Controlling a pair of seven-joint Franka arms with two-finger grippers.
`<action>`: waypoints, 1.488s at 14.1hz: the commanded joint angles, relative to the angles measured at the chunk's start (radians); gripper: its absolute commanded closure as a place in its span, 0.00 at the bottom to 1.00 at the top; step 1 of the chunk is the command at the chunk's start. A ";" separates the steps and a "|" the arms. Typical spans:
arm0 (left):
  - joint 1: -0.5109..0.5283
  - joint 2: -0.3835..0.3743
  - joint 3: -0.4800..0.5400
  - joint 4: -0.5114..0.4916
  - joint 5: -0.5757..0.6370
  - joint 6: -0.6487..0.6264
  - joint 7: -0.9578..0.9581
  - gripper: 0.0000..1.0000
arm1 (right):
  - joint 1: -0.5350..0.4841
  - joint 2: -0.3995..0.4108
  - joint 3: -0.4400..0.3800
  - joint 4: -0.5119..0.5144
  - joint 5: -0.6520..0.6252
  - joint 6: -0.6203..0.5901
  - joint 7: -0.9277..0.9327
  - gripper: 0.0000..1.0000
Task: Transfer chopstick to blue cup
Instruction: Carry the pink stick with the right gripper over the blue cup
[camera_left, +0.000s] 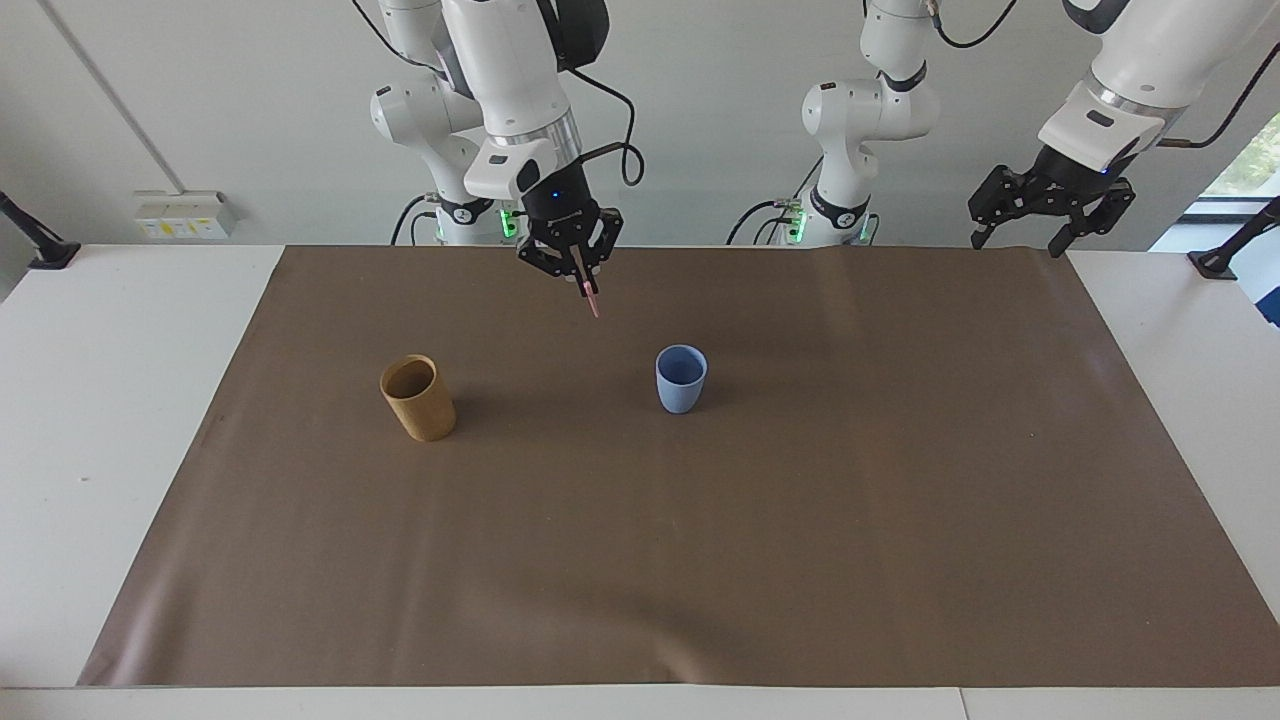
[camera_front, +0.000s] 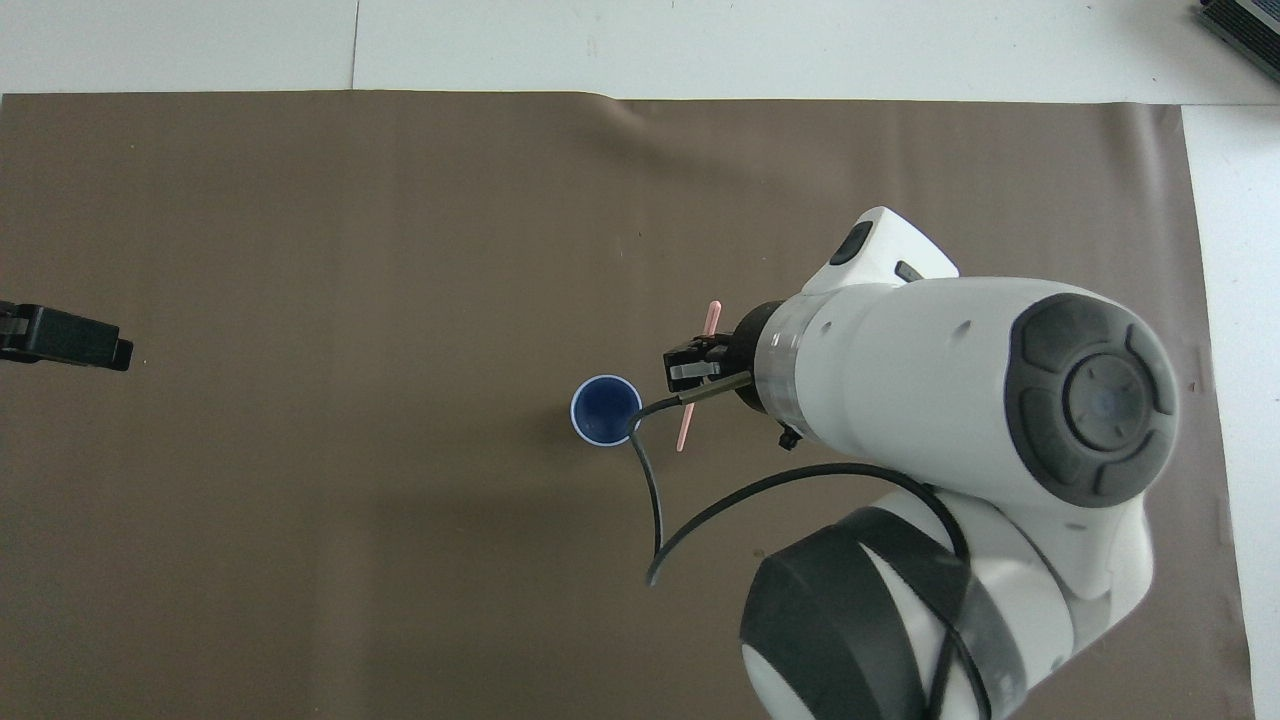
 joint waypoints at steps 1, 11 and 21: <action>0.000 -0.019 0.000 -0.016 0.016 -0.007 -0.009 0.00 | 0.048 0.085 -0.004 0.061 -0.022 0.082 0.061 1.00; 0.000 -0.019 0.002 -0.016 0.016 -0.007 -0.009 0.00 | 0.085 0.156 -0.001 0.059 -0.113 0.107 0.136 1.00; -0.004 -0.019 0.000 -0.014 0.013 -0.004 -0.012 0.00 | 0.112 0.197 0.001 0.016 -0.099 0.127 0.150 0.36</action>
